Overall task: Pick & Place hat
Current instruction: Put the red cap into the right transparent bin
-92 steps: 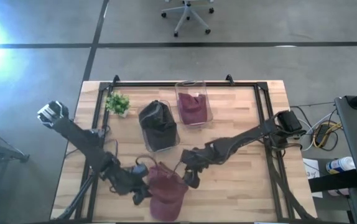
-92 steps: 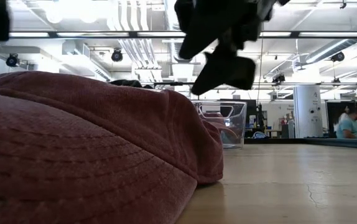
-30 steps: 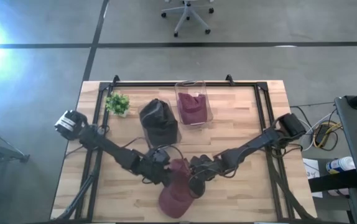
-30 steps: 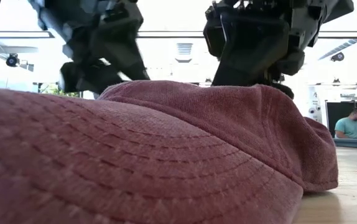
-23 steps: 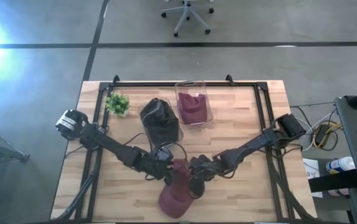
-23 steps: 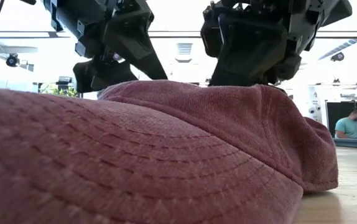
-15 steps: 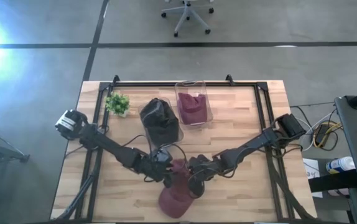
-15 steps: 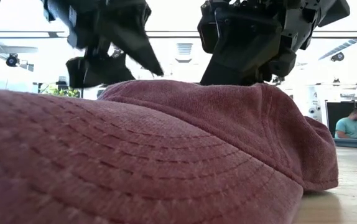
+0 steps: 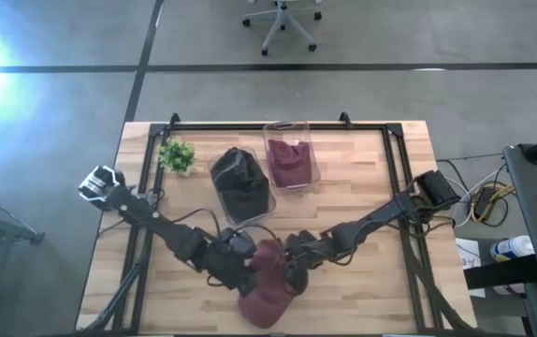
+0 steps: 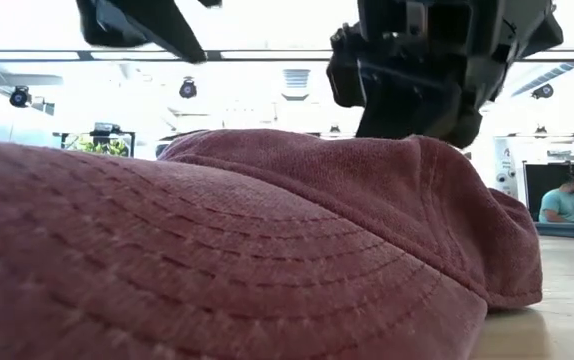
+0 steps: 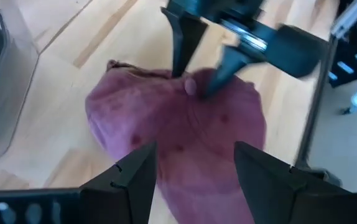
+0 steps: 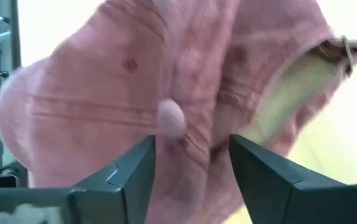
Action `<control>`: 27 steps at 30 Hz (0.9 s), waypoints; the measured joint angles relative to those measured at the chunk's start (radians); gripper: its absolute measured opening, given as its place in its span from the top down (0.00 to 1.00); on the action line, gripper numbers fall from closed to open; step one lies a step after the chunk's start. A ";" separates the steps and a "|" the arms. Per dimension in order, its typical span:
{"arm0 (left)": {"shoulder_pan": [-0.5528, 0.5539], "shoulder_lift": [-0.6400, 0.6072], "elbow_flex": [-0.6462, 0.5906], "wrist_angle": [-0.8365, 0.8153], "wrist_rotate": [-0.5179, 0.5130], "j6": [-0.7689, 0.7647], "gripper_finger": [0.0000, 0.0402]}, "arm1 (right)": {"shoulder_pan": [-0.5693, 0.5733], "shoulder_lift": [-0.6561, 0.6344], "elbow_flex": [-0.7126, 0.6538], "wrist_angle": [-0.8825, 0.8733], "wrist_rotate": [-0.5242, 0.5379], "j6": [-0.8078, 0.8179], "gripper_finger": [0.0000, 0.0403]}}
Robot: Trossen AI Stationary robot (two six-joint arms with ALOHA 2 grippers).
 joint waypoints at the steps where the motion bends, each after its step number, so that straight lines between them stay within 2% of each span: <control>1: -0.012 0.000 0.014 -0.020 0.000 -0.008 0.49 | 0.000 0.000 -0.007 0.003 -0.001 0.003 0.53; 5: -0.074 -0.001 0.017 -0.038 0.016 -0.089 0.49 | 0.000 0.000 -0.025 0.035 0.000 0.017 0.59; 9: -0.131 0.006 -0.029 -0.029 0.026 -0.213 0.49 | 0.000 0.000 -0.025 0.092 0.000 0.015 0.60; 15: -0.130 0.010 -0.138 0.139 -0.032 -0.276 0.49 | -0.003 0.018 -0.025 0.117 -0.004 0.012 0.61; 17: -0.122 0.010 -0.167 0.197 -0.036 -0.278 0.49 | -0.003 0.042 -0.025 0.128 -0.037 0.010 0.65; 21: -0.119 0.010 -0.189 0.214 -0.037 -0.285 0.49 | -0.003 0.102 -0.026 0.181 -0.120 0.033 0.74; 27: -0.129 0.011 -0.193 0.209 -0.026 -0.294 0.49 | 0.005 0.100 -0.026 0.191 -0.132 0.008 0.92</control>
